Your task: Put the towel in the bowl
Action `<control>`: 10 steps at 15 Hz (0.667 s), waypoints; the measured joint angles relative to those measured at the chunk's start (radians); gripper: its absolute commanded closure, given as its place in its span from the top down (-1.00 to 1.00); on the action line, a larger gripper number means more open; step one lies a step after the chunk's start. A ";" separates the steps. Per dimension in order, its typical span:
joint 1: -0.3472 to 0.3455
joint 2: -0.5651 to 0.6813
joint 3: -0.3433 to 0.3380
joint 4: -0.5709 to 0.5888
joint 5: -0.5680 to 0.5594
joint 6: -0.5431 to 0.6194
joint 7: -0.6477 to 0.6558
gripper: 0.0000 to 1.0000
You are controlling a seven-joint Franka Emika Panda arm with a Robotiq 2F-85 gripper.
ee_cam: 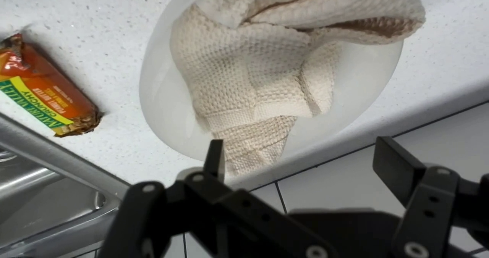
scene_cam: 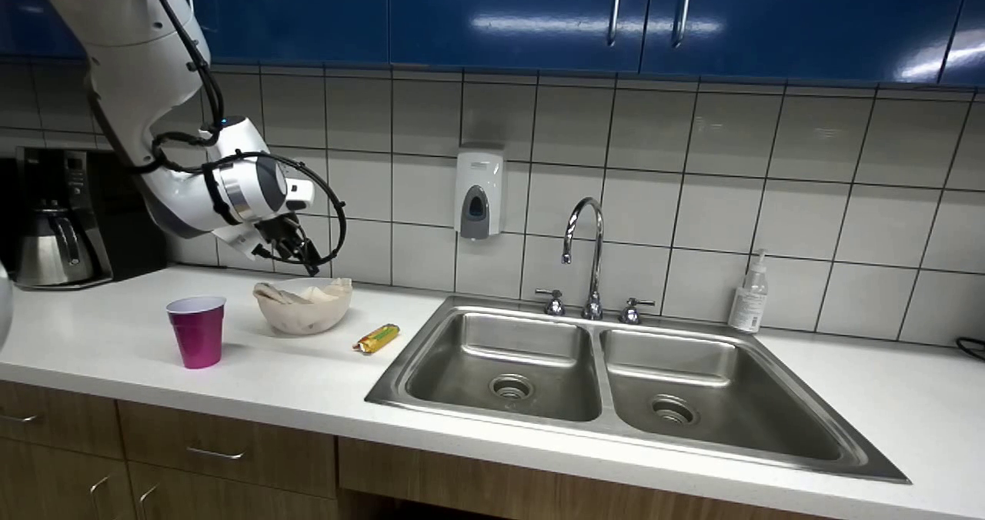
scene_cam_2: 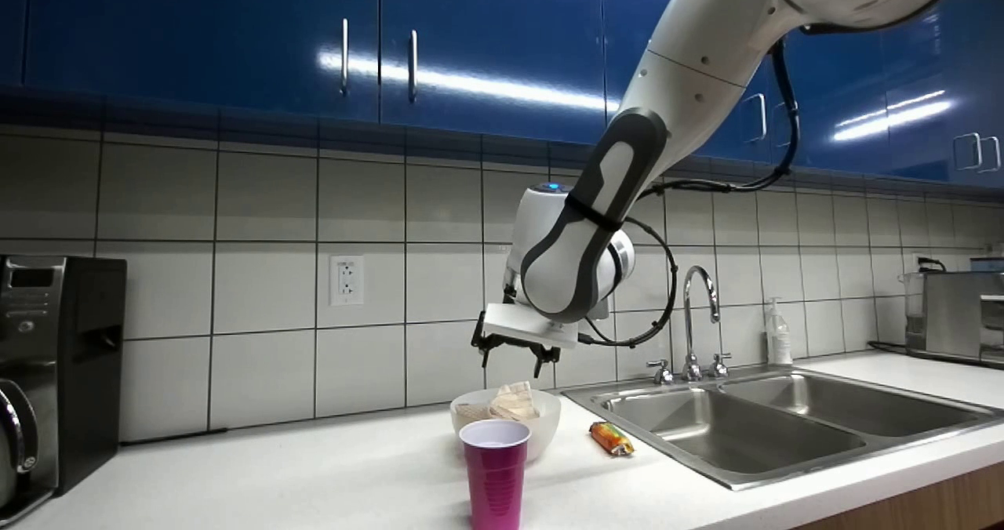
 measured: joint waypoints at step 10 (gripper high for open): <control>0.006 -0.203 0.004 -0.230 -0.002 0.106 0.000 1.00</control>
